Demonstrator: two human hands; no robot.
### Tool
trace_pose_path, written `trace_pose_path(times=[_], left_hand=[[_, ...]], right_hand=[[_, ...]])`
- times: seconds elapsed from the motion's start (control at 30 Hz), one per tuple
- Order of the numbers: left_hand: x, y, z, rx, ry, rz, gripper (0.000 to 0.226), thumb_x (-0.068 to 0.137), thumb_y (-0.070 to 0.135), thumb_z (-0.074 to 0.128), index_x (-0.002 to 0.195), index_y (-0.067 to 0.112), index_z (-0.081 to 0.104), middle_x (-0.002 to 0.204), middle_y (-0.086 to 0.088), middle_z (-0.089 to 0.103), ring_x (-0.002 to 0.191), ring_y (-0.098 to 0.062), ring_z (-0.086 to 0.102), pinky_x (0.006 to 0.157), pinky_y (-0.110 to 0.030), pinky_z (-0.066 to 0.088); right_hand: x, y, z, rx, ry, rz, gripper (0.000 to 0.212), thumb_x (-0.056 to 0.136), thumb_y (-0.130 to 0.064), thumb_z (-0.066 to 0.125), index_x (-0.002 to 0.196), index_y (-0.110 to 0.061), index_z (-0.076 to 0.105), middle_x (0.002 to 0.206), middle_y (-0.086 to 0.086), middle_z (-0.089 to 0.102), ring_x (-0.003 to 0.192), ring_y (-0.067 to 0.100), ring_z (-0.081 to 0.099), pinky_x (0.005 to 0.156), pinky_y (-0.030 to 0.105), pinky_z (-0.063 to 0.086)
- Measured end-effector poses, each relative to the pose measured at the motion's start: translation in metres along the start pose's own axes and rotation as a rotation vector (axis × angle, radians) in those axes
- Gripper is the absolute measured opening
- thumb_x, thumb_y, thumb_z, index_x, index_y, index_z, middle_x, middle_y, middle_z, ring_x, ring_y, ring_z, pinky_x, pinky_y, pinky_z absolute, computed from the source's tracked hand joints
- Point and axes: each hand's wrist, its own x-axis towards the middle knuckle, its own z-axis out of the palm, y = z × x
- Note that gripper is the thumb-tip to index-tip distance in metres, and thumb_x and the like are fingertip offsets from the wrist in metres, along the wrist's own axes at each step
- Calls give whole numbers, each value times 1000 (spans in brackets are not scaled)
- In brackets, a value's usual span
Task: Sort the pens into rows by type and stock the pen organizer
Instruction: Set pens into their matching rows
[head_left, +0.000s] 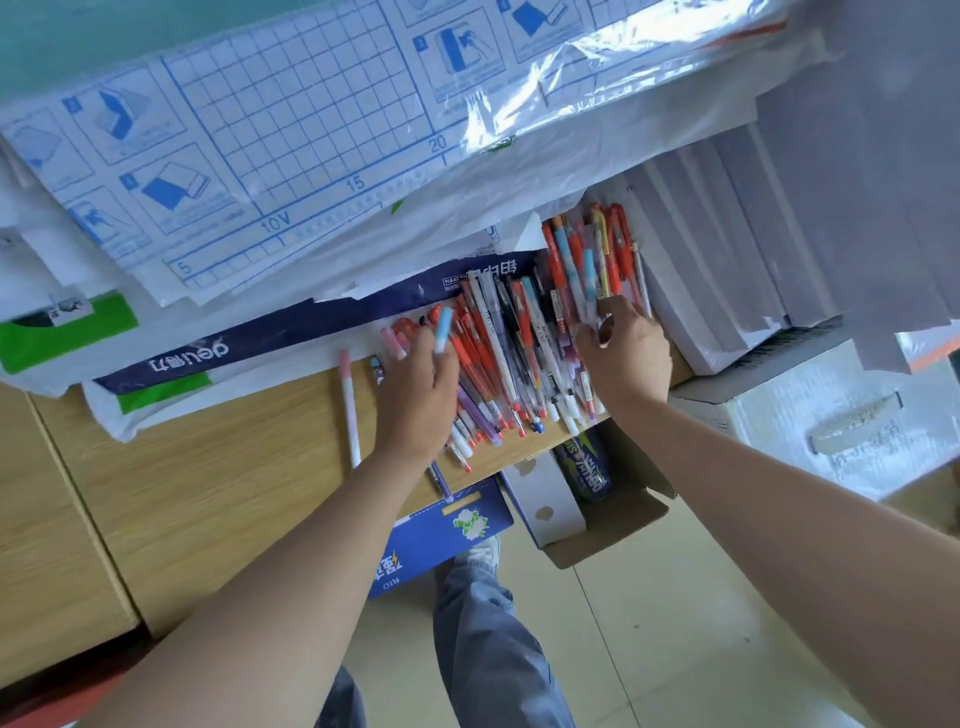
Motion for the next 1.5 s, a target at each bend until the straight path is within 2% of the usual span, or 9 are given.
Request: trace_pose_path(times=[0.07, 0.27, 0.47, 0.7, 0.87, 0.97, 1.23, 1.33, 1.5], left_hand=[[3, 7, 11, -53, -54, 61, 21, 101, 22, 36, 98, 6, 49, 72, -22, 58, 60, -40, 55, 48, -46, 49], [10, 10, 21, -127, -64, -25, 23, 101, 24, 38, 97, 6, 52, 71, -22, 54, 61, -41, 51, 57, -55, 47], [14, 9, 20, -270, -90, -158, 18, 100, 19, 38, 95, 13, 54, 68, -6, 52, 59, -24, 47, 57, -42, 44], [13, 21, 16, -520, -113, -330, 12, 97, 22, 49, 90, 13, 53, 68, -2, 50, 58, -13, 46, 48, -18, 38], [5, 25, 15, -586, -131, -307, 28, 79, 52, 68, 89, 26, 63, 90, 0, 65, 82, -15, 62, 69, -27, 49], [-1, 26, 15, -583, -125, -289, 23, 82, 46, 68, 85, 24, 65, 90, -4, 68, 85, -20, 64, 80, -39, 52], [-9, 8, 6, -493, -2, -362, 31, 98, 45, 42, 87, 19, 56, 82, -4, 58, 77, -23, 58, 69, -37, 47], [-11, -6, -3, -596, -15, -326, 31, 101, 35, 40, 80, 16, 52, 64, -2, 59, 64, -18, 63, 66, -32, 49], [-12, -17, -8, -652, -75, -340, 30, 103, 27, 39, 77, 15, 48, 58, -1, 46, 45, -12, 52, 60, -32, 49]], right_hand=[[6, 1, 3, -32, -21, 33, 25, 90, -26, 58, 108, -9, 59, 90, 8, 65, 73, 25, 59, 62, 33, 51], [14, 4, 3, -93, -44, 13, 23, 90, -24, 62, 106, -7, 60, 85, 8, 63, 68, 22, 53, 59, 26, 37], [20, 8, 3, -87, -66, -7, 23, 90, -26, 63, 80, -9, 49, 72, 4, 53, 54, 15, 44, 44, 20, 26], [13, -1, -14, 238, -108, -222, 22, 94, -22, 59, 78, -7, 57, 64, -3, 53, 48, 6, 42, 44, 11, 34], [-18, -13, -13, 258, -424, -445, 26, 96, -23, 57, 76, -6, 56, 58, -2, 54, 44, 6, 42, 46, 14, 35], [-36, -21, -6, 221, -506, -514, 25, 90, -25, 65, 71, -11, 58, 56, -4, 50, 45, 3, 37, 49, 15, 33], [-57, -37, 2, 372, -401, -303, 26, 93, -31, 60, 90, -7, 70, 69, -2, 63, 51, 6, 50, 50, 21, 42], [-41, -29, 6, 232, -156, -116, 20, 97, -25, 54, 109, -15, 66, 77, -2, 64, 58, 11, 57, 52, 27, 49], [-23, -20, 19, -52, -140, -49, 19, 93, -16, 52, 105, -18, 67, 80, 3, 65, 57, 15, 54, 44, 18, 34]])
